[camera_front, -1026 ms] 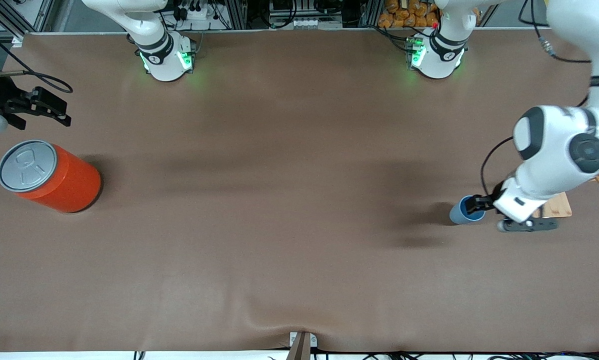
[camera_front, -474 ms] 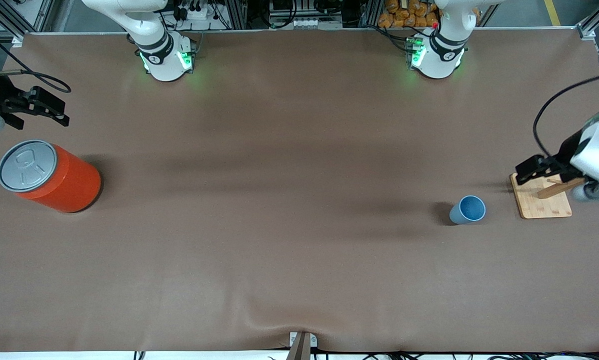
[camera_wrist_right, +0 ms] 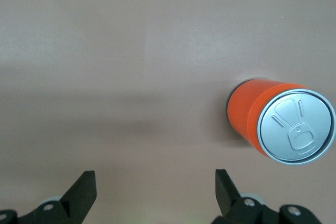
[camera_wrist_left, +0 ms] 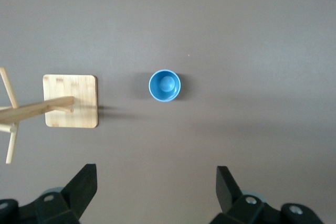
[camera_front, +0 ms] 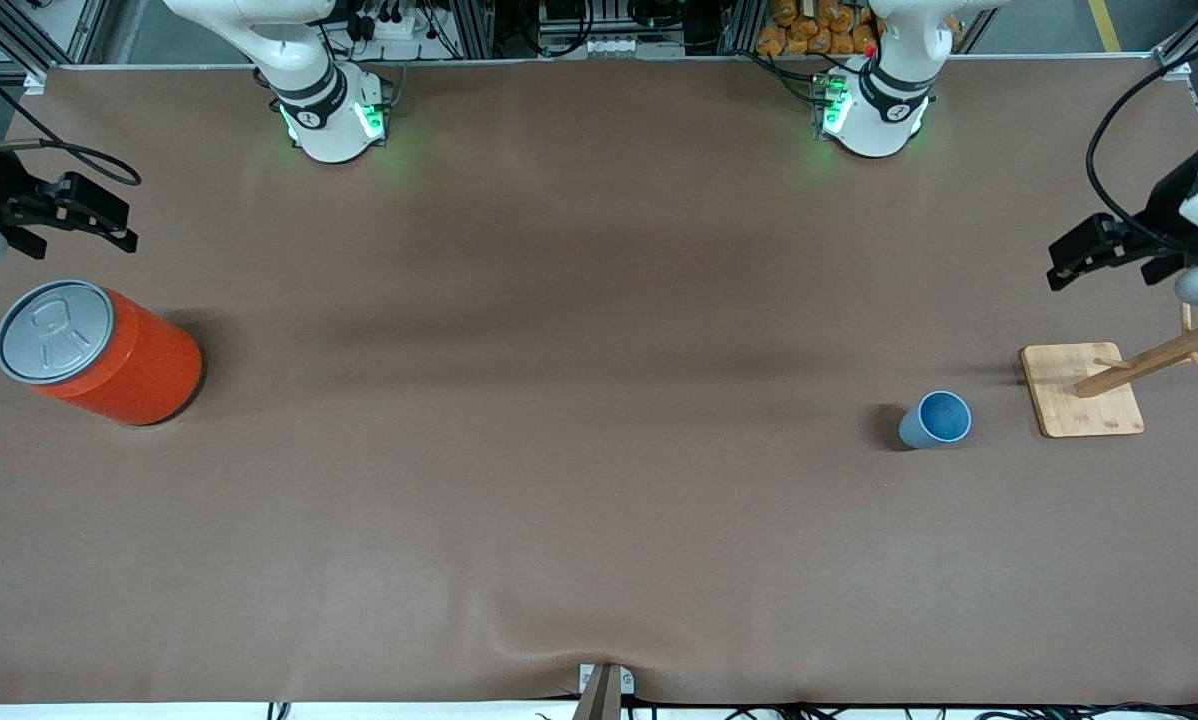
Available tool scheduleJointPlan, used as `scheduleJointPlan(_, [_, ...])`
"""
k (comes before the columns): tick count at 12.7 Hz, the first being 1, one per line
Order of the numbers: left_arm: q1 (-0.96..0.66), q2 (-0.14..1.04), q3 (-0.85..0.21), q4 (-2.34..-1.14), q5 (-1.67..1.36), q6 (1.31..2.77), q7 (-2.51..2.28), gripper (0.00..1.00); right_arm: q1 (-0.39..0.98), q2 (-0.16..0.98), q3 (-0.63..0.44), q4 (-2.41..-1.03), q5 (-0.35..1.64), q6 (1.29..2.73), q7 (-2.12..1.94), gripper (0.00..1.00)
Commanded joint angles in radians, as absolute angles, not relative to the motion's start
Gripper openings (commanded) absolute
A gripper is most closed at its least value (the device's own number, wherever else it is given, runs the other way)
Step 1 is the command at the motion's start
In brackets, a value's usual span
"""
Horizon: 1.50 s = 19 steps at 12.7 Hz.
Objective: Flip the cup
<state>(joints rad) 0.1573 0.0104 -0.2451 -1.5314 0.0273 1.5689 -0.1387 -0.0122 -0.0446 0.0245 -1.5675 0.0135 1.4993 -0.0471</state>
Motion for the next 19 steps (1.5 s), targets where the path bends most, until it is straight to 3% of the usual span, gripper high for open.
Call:
scheduleJointPlan(1, [0.17, -0.038, -0.255, -1.592, 0.011, 1.563, -0.156, 1.0, -0.028, -0.035, 0.034, -1.549, 0.006, 1.491, -0.058, 1.0])
scheduleJointPlan(19, [0.169, -0.021, -0.245, -1.509, 0.021, 1.488, -0.146, 1.0, -0.044, -0.034, 0.031, -1.549, 0.018, 1.488, -0.058, 1.0])
